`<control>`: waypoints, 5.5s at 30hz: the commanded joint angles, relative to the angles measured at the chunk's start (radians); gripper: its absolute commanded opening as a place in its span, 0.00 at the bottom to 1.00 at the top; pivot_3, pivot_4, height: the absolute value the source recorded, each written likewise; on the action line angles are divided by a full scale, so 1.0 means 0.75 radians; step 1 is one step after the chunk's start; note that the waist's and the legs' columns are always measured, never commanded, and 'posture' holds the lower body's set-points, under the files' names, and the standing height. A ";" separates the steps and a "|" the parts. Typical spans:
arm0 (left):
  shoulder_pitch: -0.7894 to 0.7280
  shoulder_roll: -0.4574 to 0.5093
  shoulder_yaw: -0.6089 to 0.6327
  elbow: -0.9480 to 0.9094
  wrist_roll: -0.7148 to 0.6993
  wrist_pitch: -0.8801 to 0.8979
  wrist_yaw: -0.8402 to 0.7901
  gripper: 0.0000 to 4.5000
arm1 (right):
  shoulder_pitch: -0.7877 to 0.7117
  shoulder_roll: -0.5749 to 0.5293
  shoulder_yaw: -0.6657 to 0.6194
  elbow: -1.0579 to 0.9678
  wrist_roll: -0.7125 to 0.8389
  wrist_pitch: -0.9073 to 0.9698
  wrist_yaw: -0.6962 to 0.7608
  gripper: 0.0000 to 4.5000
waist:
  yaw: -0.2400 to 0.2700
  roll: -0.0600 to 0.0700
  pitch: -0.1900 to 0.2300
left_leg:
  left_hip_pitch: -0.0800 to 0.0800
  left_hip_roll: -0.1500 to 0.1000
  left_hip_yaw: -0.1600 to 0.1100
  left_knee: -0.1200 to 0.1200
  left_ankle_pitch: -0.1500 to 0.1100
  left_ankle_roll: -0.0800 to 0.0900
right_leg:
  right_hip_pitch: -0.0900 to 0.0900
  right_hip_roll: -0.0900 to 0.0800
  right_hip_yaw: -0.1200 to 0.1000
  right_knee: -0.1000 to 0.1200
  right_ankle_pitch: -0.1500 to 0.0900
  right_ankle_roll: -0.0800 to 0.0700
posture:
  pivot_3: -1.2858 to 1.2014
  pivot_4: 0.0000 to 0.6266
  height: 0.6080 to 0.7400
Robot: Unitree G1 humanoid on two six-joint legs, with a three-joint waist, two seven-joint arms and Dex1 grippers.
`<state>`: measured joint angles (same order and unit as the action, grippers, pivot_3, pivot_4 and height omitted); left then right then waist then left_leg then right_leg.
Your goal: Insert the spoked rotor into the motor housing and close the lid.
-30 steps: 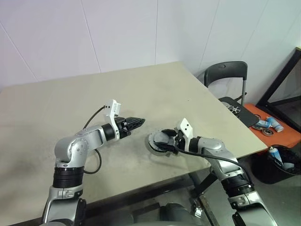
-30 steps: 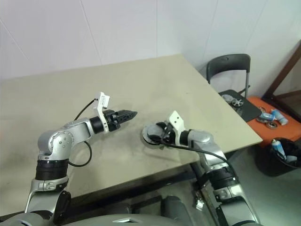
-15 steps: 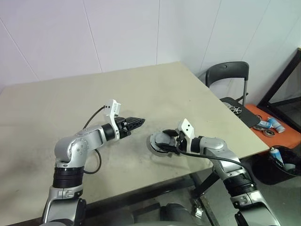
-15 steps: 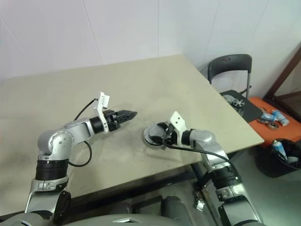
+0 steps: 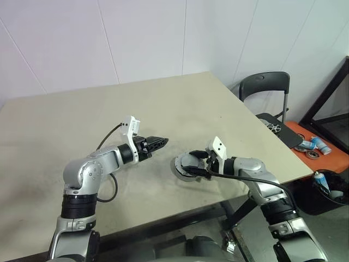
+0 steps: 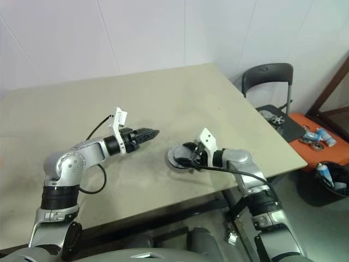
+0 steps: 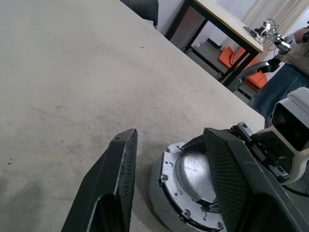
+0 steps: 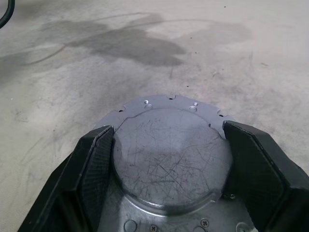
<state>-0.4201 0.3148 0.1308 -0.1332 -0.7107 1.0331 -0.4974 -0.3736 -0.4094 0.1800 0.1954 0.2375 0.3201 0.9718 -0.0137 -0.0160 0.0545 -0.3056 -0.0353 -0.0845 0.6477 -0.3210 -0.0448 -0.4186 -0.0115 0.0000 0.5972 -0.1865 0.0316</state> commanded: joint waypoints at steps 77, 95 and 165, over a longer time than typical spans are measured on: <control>-0.153 -0.105 -0.515 0.585 0.459 -0.293 -0.505 0.52 | -0.093 -0.203 -0.401 -0.178 0.386 0.772 -0.100 0.99 | 0.008 0.002 -0.007 | 0.003 -0.004 -0.004 0.001 -0.016 0.021 | 0.013 -0.004 0.003 -0.014 -0.009 0.022 | 0.52 0.00 1.00; -0.118 -0.101 -0.527 0.543 0.454 -0.274 -0.489 0.52 | 0.083 0.031 -0.549 -0.291 0.637 1.323 -0.410 0.99 | 0.003 0.008 -0.010 | 0.004 -0.004 -0.002 0.002 -0.018 0.024 | 0.013 -0.004 0.004 -0.014 -0.010 0.023 | 0.52 0.00 1.00; -0.194 0.179 0.638 0.268 -0.203 -0.008 0.049 0.52 | -0.347 0.700 -1.061 0.143 1.160 1.262 -1.086 0.49 | -0.039 0.016 -0.012 | -0.023 -0.004 0.005 0.003 -0.018 0.024 | -0.036 -0.008 0.024 0.003 -0.002 0.020 | 0.52 0.00 1.00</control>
<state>-0.5213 0.4344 0.5248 0.0848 -0.8027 1.0405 -0.5126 -0.5835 0.1101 -0.6221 0.3112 1.0530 1.2889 0.1418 -0.0430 -0.0038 0.0457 -0.3227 -0.0381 -0.0809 0.6499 -0.3345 -0.0267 -0.4455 -0.0174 0.0179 0.5996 -0.1882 0.0464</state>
